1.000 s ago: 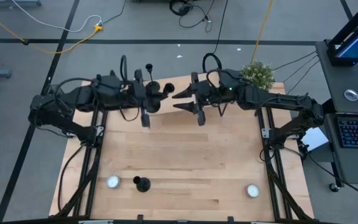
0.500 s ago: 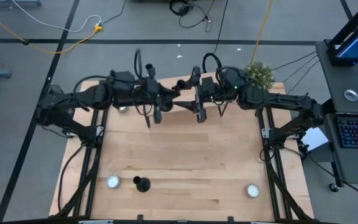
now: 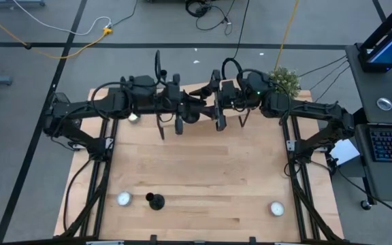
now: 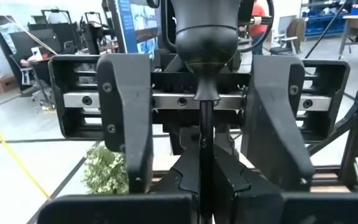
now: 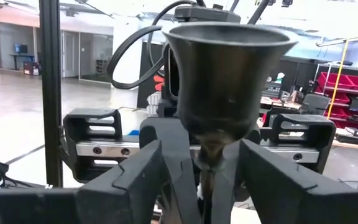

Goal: Pick & Place candle stick holders
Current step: Put the top candle holder on the shelf

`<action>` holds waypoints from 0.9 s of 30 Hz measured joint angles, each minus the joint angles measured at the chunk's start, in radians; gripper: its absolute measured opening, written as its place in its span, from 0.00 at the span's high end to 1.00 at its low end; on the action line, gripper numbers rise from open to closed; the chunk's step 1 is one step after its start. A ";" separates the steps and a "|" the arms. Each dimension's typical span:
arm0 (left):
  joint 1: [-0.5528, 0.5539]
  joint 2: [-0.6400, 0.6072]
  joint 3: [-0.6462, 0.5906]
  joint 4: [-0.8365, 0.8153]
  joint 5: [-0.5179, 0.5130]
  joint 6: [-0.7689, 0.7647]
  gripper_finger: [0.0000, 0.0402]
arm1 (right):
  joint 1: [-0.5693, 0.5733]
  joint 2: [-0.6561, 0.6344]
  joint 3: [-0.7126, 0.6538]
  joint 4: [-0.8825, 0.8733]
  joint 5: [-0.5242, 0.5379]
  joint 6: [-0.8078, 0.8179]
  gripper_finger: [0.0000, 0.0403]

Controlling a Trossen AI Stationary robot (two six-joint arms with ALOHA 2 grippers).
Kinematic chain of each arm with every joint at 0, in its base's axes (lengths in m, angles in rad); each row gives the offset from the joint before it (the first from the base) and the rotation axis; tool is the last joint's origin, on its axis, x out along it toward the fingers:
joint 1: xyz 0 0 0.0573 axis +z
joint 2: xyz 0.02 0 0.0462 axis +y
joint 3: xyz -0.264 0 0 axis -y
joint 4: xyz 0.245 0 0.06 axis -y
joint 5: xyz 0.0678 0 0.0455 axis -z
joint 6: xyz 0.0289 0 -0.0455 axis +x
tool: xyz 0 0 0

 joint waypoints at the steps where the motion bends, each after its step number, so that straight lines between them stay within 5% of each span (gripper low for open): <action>1: 0.003 0.000 0.000 0.003 0.000 0.000 0.98 | 0.000 0.000 0.000 0.001 0.000 0.002 0.52; 21: 0.043 0.000 -0.002 0.001 0.026 -0.022 0.98 | -0.034 -0.001 0.001 -0.003 0.004 0.005 0.95; 27: 0.073 -0.002 -0.002 0.001 0.057 -0.033 0.98 | -0.048 -0.001 0.001 -0.005 0.023 0.031 0.95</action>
